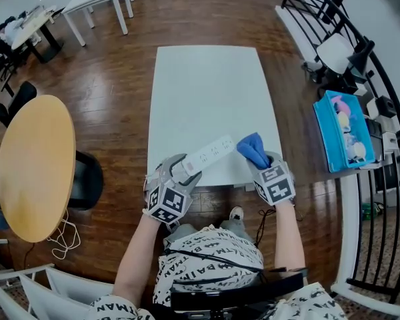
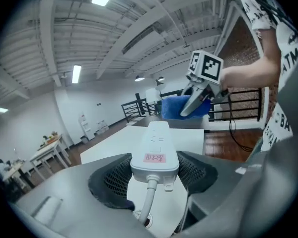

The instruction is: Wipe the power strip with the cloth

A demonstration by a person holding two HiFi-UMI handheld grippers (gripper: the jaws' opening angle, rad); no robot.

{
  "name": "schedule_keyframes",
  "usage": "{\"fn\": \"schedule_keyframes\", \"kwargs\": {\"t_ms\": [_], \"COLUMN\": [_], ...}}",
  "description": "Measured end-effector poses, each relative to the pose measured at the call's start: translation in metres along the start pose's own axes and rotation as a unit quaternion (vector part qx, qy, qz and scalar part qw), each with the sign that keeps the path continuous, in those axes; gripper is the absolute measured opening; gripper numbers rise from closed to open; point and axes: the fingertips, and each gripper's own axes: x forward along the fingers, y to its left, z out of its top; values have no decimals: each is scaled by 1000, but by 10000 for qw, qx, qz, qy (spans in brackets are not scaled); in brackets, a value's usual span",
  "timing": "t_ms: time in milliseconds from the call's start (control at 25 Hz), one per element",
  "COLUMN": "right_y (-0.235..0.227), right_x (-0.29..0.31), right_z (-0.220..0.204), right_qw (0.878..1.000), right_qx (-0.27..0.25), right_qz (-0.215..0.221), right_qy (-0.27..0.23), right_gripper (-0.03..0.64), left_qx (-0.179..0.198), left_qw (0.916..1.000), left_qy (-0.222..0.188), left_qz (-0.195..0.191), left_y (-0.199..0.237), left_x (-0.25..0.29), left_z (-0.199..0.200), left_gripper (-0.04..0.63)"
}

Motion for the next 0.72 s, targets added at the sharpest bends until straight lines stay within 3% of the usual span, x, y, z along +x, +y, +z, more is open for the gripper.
{"fn": "schedule_keyframes", "kwargs": {"t_ms": [320,480,720], "right_y": [73,107,117], "right_x": [13,18,22], "right_z": [12,21,28], "right_qw": [9946,9911,9883], "right_qx": [477,439,490], "right_qz": [836,1181,1339], "right_qy": [-390,-432,-537], "right_gripper": [127,127,127], "left_qx": [-692,-922,-729], "left_qw": [9961,9933,9943], "left_qy": [-71,-109,-137], "left_qz": [544,693,761], "left_y": [20,23,20], "left_x": [7,6,2], "left_z": [4,3,6], "left_gripper": [287,287,286]}}
